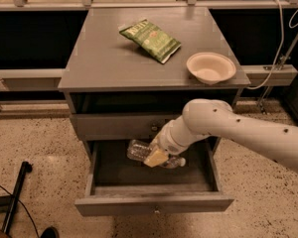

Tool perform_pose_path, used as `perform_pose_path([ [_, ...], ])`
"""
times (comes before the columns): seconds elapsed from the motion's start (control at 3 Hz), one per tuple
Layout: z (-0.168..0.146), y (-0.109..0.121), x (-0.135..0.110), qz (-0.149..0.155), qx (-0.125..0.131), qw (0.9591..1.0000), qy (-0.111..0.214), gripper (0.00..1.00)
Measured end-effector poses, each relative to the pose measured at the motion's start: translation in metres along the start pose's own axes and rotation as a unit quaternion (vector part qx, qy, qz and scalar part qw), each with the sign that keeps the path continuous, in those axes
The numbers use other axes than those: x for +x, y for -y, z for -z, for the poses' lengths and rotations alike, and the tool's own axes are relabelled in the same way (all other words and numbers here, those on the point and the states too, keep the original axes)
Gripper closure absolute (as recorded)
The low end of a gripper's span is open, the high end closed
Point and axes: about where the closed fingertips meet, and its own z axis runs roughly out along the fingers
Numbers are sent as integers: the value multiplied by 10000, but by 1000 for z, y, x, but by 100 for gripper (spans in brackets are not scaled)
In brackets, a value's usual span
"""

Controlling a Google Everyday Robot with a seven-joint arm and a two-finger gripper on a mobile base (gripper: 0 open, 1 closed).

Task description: Place water bottle into middle drawer

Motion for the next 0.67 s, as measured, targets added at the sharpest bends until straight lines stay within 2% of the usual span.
perform_pose_path([
  [0.33, -53, 55, -15, 425, 504, 9977, 171, 100],
  [0.67, -89, 57, -9, 494, 360, 9981, 121, 100],
])
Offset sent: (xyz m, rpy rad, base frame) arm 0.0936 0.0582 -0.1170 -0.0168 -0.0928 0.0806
